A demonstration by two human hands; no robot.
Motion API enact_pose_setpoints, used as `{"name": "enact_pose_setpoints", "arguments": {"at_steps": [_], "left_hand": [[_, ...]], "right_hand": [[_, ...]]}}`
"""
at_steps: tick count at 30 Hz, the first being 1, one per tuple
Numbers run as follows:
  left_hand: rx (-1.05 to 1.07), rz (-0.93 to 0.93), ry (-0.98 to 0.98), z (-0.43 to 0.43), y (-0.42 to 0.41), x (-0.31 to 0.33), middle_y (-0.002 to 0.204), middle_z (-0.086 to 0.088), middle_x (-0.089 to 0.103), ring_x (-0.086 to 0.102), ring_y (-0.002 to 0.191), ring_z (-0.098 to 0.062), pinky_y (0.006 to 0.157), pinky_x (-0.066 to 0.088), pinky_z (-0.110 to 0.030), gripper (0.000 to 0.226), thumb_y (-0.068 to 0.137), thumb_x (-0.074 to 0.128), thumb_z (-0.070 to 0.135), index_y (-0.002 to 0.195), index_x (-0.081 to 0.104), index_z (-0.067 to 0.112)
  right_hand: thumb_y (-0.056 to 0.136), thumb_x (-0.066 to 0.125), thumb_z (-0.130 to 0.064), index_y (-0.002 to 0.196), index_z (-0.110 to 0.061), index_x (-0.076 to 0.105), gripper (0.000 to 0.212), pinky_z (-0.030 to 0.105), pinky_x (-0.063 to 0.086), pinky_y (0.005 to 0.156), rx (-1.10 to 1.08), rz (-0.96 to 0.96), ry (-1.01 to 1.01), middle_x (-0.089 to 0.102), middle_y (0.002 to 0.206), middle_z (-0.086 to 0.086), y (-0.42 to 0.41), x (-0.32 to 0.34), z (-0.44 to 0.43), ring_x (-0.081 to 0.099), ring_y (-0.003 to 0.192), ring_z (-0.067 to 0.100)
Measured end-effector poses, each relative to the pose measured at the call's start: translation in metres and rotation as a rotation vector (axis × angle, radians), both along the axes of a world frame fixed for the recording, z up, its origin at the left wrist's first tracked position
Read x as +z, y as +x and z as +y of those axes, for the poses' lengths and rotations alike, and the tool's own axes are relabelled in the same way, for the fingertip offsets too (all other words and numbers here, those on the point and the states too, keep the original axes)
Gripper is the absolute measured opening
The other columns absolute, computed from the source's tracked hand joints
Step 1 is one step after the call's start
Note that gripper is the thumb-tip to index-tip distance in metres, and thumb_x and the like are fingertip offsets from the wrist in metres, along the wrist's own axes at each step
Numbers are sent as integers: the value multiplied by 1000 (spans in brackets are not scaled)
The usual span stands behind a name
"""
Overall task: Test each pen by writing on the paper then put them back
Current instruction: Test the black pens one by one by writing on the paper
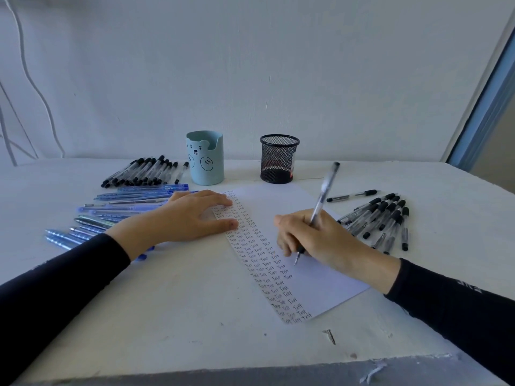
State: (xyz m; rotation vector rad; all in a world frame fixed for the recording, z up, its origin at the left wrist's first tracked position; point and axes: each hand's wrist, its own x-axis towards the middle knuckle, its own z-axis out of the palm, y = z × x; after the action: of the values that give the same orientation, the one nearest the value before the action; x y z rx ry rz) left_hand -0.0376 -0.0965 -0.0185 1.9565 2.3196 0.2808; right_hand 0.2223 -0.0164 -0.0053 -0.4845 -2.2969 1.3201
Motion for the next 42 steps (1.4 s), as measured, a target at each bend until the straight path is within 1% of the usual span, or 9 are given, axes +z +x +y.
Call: {"name": "enact_pose_setpoints", "arguments": {"at_steps": [6, 9, 15, 18, 21, 25, 32, 37, 42], "left_hand": [[-13, 14, 33, -1, -1, -3, 148, 23, 37, 33, 137, -8, 119, 12, -39, 93, 63, 10, 95, 137, 41, 48], [3, 17, 69, -1, -3, -4, 146, 21, 40, 37, 135, -8, 118, 16, -40, 87, 67, 8, 92, 134, 44, 50], [19, 18, 47, -4, 0, 2, 147, 17, 40, 36, 135, -10, 117, 14, -38, 68, 80, 21, 78, 135, 44, 47], [2, 18, 41, -4, -1, 1, 147, 19, 40, 37, 134, -7, 117, 15, -39, 69, 78, 17, 82, 133, 44, 50], [11, 4, 39, -3, -3, -1, 146, 20, 39, 35, 134, -6, 118, 13, -39, 63, 81, 21, 78, 133, 44, 51], [13, 6, 34, -3, -1, 1, 146, 21, 39, 34, 135, -5, 118, 12, -38, 61, 81, 24, 74, 134, 44, 50], [13, 14, 18, -3, 2, 3, 148, 20, 37, 33, 136, -7, 118, 10, -38, 69, 77, 19, 77, 136, 42, 50], [0, 29, 26, -2, 1, 2, 148, 19, 37, 33, 137, -7, 117, 11, -38, 67, 79, 19, 79, 136, 41, 51], [-36, -4, 133, 0, -9, -5, 140, 16, 48, 44, 129, -9, 115, 27, -44, 72, 75, 19, 86, 126, 54, 49]], "right_hand": [[100, 34, -48, 117, -20, 53, 38, 23, 40, 47, -43, -53, 101, 45, 41, -2, -14, 32, 22, 45, 41, 15], [105, 31, -39, 109, -22, 55, 30, 28, 50, 55, -71, -15, 269, 52, 53, -4, -21, 34, 35, 60, 55, 18], [83, 60, -59, 95, -29, 69, 34, 28, 35, 54, 28, -115, 483, 45, 50, 4, -18, 15, 41, 34, 47, 14], [85, 61, -57, 91, -28, 72, 32, 32, 38, 54, 8, -102, 605, 53, 56, 6, -17, 12, 45, 43, 49, 22], [98, 54, -40, 118, -29, 67, 27, 31, 51, 71, -30, -133, 688, 65, 74, -11, -19, 5, 49, 61, 70, 8], [102, 43, -39, 147, -35, 41, 45, 29, 47, 82, -34, -164, 767, 63, 100, -11, -20, 0, 51, 56, 90, 6], [103, 38, -40, 133, -28, 57, 37, 36, 50, 81, 54, -148, 844, 65, 109, -9, -25, -8, 46, 55, 96, 5], [100, 30, -48, 143, -42, 44, 45, 25, 25, 90, 123, -327, 954, 45, 128, -8, -31, -19, 52, 28, 98, 5], [106, 32, -31, 145, -42, 40, 41, 33, 20, 102, -106, -513, 922, 38, 137, -4, -27, 1, 75, 30, 118, 20]]}}
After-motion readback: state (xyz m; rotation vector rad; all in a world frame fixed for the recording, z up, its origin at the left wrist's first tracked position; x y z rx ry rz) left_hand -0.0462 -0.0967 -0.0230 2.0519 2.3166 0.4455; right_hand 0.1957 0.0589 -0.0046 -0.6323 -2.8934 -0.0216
